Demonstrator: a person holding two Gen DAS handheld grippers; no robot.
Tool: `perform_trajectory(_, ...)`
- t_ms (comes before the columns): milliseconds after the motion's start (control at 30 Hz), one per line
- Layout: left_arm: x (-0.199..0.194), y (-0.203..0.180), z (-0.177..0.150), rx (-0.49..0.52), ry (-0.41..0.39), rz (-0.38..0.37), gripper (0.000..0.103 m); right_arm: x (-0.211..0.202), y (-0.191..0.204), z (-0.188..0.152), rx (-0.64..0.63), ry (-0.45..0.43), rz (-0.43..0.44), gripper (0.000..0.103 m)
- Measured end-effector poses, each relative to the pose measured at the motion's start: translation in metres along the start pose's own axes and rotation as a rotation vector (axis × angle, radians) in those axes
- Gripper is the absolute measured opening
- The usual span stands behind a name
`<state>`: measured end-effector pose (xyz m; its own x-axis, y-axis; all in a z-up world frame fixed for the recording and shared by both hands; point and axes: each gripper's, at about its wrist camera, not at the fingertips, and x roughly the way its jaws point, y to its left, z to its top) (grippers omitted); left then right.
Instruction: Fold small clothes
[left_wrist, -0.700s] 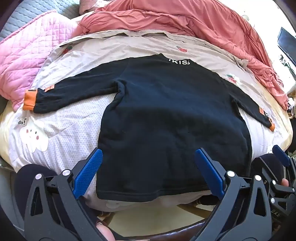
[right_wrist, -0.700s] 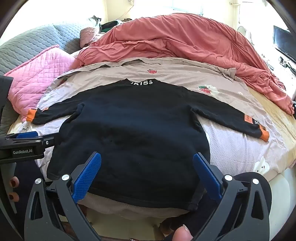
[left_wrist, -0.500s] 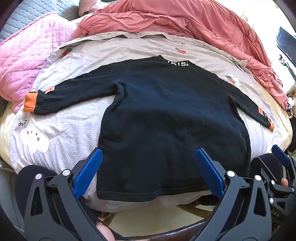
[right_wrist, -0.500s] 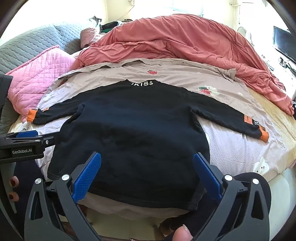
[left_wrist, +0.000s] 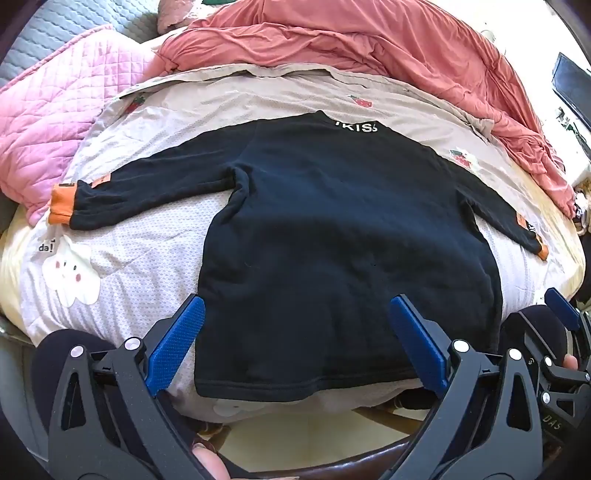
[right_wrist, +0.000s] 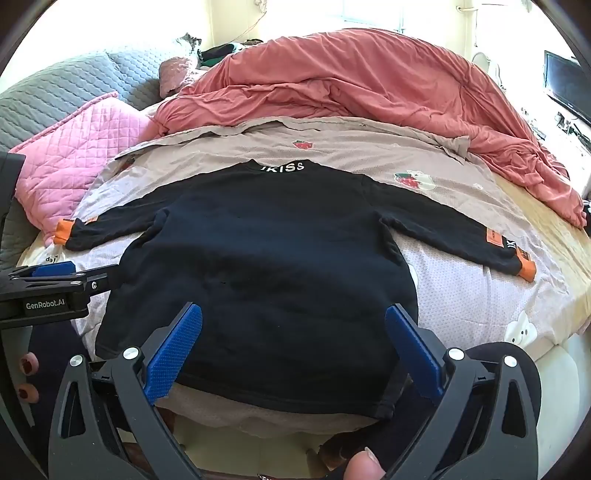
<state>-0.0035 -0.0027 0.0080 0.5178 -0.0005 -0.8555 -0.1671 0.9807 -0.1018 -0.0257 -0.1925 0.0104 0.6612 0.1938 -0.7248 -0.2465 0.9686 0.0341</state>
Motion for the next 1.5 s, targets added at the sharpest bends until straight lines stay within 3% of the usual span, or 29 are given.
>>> perform_trajectory(1500,0.0007,0.0024,0.0028,0.013,-0.003,0.01,0.094,0.0077,-0.0001,-0.0042,0.005,0.018,-0.001,0.099)
